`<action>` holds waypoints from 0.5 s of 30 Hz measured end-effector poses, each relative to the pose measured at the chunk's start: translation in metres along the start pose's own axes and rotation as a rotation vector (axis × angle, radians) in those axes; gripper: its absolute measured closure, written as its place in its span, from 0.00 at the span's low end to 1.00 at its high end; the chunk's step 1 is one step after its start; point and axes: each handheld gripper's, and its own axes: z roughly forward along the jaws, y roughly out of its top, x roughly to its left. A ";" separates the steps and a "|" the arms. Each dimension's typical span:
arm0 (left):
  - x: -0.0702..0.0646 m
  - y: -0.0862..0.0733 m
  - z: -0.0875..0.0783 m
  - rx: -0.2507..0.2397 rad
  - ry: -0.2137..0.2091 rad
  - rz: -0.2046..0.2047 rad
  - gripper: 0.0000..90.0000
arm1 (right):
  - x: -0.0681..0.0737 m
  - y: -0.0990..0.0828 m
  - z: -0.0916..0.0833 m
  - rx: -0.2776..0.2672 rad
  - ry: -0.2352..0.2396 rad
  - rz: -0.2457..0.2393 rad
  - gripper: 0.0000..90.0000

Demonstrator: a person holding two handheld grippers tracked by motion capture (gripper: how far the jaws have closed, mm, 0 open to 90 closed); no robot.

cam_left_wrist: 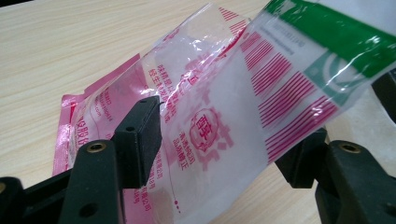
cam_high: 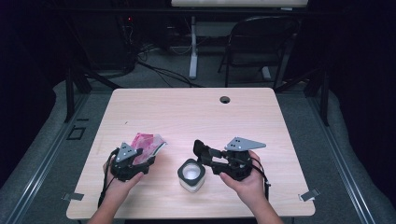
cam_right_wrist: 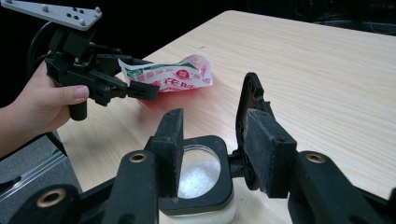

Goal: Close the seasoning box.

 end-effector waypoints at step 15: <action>-0.010 0.010 -0.003 0.034 -0.047 0.010 0.44 | -0.004 0.006 -0.009 0.037 -0.013 -0.001 0.64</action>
